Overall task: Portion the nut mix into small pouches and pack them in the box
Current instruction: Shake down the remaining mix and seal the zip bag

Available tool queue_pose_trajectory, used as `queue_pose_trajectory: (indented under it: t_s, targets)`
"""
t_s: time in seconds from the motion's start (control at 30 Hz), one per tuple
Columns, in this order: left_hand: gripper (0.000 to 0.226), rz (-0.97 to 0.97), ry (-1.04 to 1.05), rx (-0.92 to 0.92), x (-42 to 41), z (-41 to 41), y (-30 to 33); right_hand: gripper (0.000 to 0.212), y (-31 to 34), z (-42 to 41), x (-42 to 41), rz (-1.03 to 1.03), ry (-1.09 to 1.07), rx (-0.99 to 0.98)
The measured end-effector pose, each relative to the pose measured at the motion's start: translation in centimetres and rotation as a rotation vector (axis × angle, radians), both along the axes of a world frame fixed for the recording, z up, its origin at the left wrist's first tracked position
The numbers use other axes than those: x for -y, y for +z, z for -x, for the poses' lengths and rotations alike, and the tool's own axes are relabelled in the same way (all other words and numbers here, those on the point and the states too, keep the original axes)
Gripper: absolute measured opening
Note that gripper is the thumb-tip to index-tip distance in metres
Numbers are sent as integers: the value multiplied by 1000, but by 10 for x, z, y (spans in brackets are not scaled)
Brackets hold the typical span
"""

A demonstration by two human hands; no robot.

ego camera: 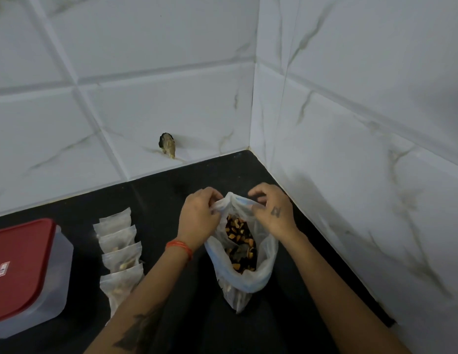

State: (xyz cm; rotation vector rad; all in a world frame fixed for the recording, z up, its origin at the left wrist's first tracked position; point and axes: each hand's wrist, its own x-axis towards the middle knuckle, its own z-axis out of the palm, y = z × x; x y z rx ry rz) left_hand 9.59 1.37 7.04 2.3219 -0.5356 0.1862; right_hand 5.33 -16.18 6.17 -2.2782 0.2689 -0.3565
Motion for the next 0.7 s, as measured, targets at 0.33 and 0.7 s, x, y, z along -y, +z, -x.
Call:
queue_pose_trajectory:
  t_s: [0.33,0.7]
  targets:
    - [20,-35,114,-27,-4,-4,10,11,7,3,-6,388,-27,201]
    - [17,16,73,-289,0,-3,14,17,21,-12,7,-196,123,-187]
